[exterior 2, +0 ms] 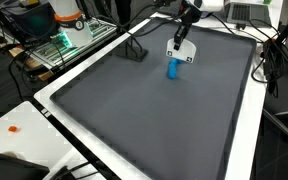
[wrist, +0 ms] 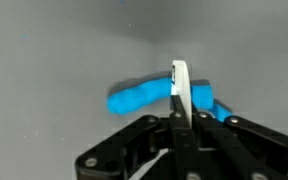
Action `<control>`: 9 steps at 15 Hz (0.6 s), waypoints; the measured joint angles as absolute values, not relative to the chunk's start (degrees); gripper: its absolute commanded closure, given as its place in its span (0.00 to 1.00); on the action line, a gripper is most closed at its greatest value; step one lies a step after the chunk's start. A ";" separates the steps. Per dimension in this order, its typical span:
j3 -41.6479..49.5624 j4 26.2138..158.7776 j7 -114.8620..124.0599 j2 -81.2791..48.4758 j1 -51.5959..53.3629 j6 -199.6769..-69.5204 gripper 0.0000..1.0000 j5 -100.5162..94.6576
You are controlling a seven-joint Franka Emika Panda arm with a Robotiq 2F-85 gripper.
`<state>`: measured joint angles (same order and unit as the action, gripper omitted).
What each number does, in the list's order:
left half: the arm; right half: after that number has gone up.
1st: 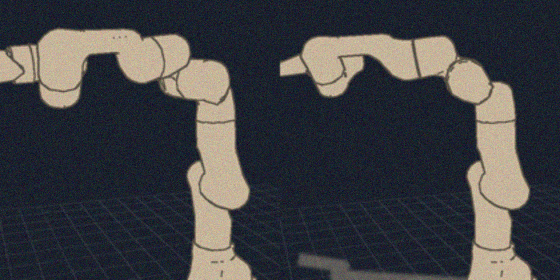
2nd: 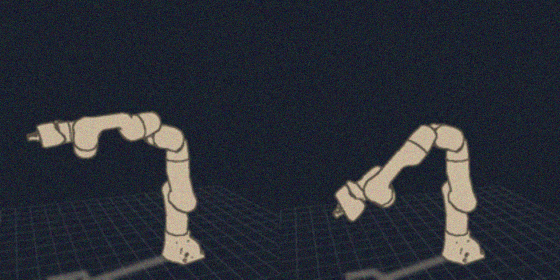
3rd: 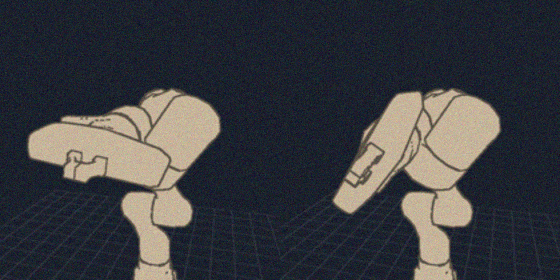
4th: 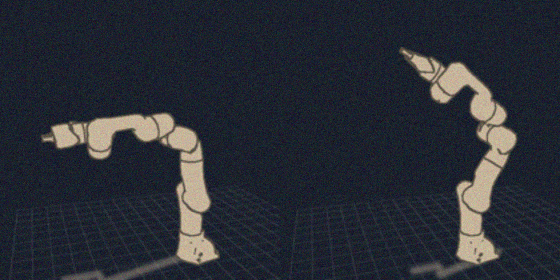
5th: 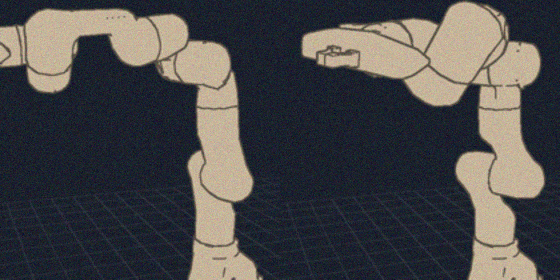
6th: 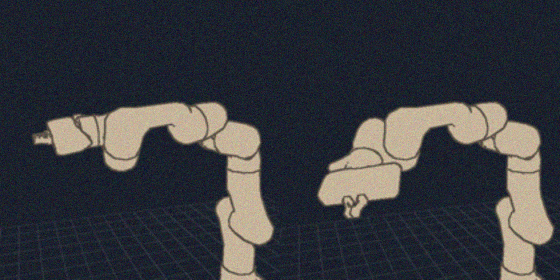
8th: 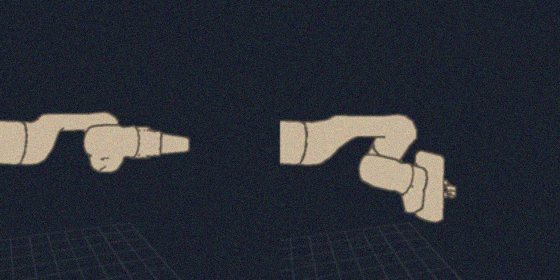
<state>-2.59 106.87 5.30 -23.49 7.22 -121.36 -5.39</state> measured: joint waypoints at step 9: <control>-2.65 106.52 4.31 -24.74 6.82 -121.46 0.99 -5.39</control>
<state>-2.65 106.52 4.31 -24.74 6.82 -121.46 -5.39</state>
